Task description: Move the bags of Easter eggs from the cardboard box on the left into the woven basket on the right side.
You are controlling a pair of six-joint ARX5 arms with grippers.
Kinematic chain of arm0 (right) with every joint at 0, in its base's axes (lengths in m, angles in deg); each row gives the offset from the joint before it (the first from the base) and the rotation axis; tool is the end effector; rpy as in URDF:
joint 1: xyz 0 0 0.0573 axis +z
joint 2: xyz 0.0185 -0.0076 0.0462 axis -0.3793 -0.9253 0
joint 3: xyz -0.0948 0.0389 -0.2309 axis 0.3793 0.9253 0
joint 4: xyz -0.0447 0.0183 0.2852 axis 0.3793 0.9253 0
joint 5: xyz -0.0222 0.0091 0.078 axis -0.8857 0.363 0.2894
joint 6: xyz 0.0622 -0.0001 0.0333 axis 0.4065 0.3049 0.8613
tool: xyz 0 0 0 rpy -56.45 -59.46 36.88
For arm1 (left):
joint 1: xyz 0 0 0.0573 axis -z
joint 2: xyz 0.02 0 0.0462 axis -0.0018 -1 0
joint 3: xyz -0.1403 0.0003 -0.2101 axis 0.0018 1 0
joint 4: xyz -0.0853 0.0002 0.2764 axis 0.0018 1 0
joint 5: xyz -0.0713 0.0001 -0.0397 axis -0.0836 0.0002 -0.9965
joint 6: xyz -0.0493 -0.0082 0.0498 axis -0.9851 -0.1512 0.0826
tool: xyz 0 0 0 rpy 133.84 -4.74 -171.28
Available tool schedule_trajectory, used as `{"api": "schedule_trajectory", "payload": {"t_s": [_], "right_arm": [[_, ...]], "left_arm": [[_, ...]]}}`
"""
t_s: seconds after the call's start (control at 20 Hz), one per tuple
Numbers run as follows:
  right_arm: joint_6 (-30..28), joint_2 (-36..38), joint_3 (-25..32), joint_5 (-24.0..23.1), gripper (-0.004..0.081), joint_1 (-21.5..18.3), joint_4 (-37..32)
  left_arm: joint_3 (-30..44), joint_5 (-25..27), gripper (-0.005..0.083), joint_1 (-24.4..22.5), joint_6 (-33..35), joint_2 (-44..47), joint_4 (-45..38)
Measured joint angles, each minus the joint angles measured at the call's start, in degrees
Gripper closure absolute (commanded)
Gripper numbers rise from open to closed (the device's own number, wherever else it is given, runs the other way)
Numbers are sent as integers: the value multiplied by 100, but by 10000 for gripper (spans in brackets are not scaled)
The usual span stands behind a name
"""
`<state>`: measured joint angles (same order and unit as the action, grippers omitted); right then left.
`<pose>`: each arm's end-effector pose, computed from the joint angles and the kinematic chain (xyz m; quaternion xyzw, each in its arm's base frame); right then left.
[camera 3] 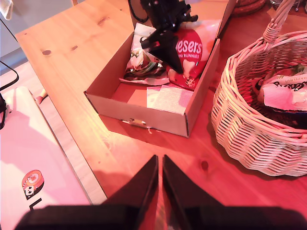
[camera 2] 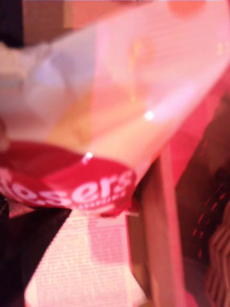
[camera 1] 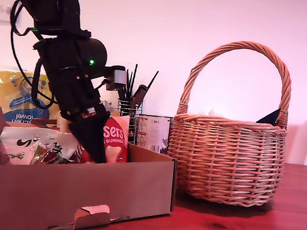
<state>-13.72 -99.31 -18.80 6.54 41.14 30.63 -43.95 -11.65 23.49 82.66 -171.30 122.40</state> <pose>0.1529 0.0827 0.2670 -0.0724 0.2673 0.4475 0.8504 0.3865 -0.1893 0.1186 0.2513 0.4784 -0.4760 0.6938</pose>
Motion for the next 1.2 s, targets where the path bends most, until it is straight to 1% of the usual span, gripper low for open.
{"api": "schedule_trajectory", "payload": {"t_s": [0.1,0.2,0.6,0.7,0.8,0.95,1.05,1.15,1.2], "right_arm": [[0,0,0,0,783,0,-7],[0,0,0,0,783,0,-9],[0,0,0,0,783,0,-9],[0,0,0,0,783,0,-9],[0,0,0,0,783,0,-9],[0,0,0,0,783,0,-9],[0,0,0,0,783,0,-9],[0,0,0,0,783,0,-9],[0,0,0,0,783,0,-9]], "left_arm": [[0,-7,699,0,-4,-13,-9],[0,-46,736,0,-22,-26,-7],[-122,-61,737,0,-26,59,249],[-122,-57,737,0,-26,317,280],[-122,-111,737,0,-26,765,286],[-238,-282,737,-2,-87,1401,264],[-334,-437,737,0,-116,1593,256],[-334,-739,737,17,-247,1617,267],[-330,-1128,737,50,-404,1600,267]]}}
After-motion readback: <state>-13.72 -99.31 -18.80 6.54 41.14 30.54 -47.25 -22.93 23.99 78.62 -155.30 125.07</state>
